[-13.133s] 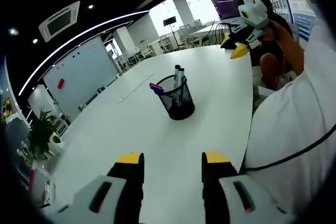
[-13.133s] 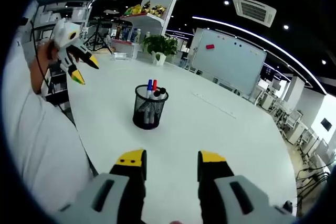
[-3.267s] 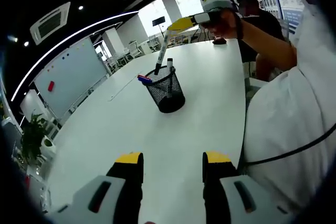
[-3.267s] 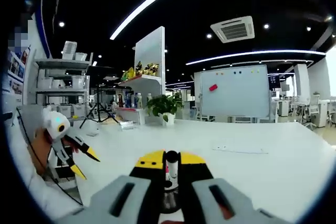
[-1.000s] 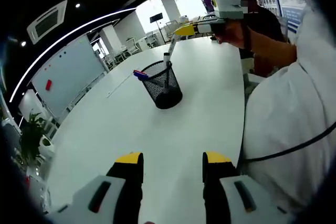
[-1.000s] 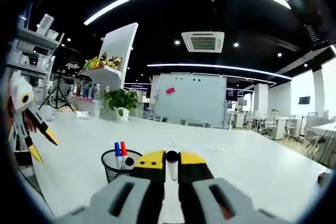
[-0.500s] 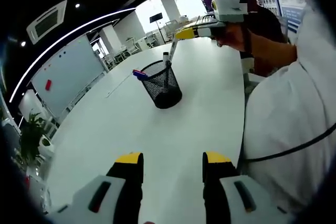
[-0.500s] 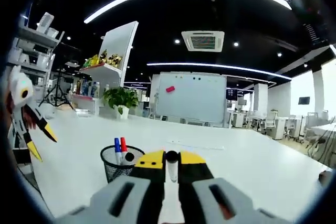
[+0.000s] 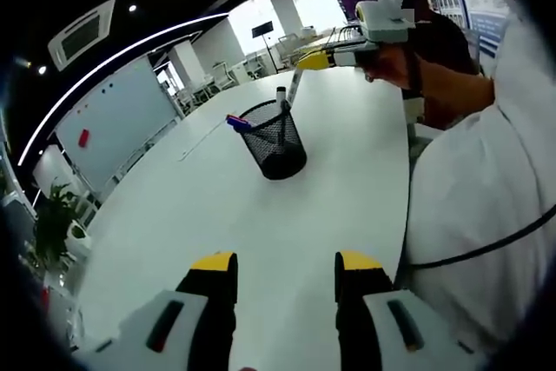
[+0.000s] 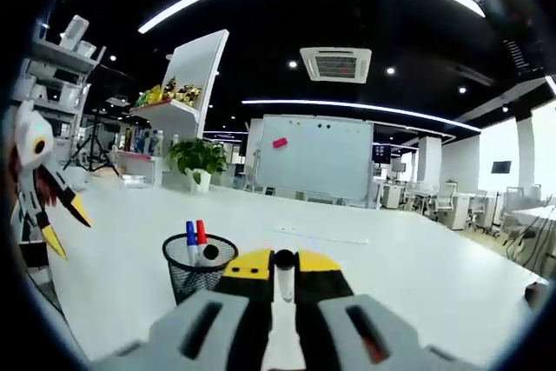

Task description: Pick up the whiteboard markers from the pen holder and place them facing the whiteboard neatly

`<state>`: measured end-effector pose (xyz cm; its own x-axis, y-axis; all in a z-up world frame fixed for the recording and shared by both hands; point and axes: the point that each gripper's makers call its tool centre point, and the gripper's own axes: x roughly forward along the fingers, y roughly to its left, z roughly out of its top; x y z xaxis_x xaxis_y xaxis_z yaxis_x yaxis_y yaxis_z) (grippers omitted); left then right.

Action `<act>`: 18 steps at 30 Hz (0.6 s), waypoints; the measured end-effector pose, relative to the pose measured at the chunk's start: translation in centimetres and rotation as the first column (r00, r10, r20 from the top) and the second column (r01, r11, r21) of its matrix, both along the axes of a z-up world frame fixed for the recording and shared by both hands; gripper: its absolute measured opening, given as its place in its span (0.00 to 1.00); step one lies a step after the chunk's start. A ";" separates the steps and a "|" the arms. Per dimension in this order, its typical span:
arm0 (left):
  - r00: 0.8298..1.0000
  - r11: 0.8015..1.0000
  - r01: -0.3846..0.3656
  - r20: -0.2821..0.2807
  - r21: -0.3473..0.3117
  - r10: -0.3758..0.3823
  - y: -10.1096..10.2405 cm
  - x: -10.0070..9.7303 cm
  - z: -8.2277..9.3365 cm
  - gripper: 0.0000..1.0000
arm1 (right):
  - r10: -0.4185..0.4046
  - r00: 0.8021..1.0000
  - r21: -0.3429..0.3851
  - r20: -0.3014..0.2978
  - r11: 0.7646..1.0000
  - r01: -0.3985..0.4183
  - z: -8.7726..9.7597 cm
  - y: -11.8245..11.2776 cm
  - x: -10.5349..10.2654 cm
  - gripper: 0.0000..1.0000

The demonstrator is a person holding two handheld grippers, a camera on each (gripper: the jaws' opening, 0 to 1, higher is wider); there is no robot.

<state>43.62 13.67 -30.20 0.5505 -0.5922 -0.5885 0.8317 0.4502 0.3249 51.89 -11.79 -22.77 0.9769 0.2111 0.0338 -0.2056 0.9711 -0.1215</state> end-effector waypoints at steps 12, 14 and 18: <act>1.000 1.000 -0.009 0.001 -0.001 0.009 -0.1 0.0 -0.1 0.46 | 0.003 1.000 0.002 -0.009 1.000 -0.003 -0.6 -0.5 0.4 0.08; 1.000 1.000 -0.006 -0.001 -0.004 0.006 -0.2 0.0 -0.1 0.46 | -0.001 1.000 0.004 -0.010 1.000 0.001 -0.6 -0.9 0.5 0.08; 1.000 1.000 -0.008 -0.001 -0.003 0.008 -0.1 0.1 -0.1 0.46 | -0.006 1.000 0.015 -0.015 1.000 0.007 -0.7 -1.2 0.7 0.08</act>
